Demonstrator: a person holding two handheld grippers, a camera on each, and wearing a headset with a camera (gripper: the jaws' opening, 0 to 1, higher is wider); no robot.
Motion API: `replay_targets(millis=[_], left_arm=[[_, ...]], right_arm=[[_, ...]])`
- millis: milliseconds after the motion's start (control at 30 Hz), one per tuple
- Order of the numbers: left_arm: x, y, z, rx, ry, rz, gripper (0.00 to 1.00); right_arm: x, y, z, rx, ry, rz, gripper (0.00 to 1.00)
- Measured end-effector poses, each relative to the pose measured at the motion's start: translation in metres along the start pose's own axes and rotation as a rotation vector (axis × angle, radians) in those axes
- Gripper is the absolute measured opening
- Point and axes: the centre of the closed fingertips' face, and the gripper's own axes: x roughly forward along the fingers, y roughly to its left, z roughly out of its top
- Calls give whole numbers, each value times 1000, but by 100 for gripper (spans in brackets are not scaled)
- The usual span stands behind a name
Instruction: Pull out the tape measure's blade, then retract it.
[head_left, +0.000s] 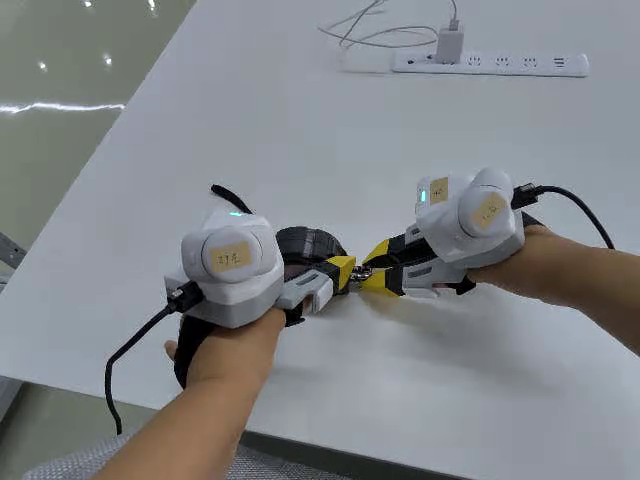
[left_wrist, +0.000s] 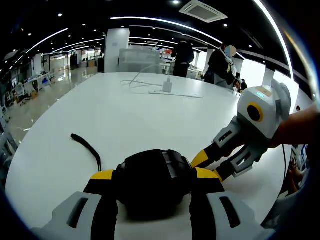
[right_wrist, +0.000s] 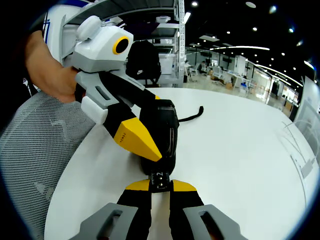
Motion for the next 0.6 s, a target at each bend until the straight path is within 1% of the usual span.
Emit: replay_targets(millis=[600], left_arm=[[0, 1, 1, -6, -4, -3, 53]], right_arm=[[6, 1, 5, 2, -1, 5, 8]])
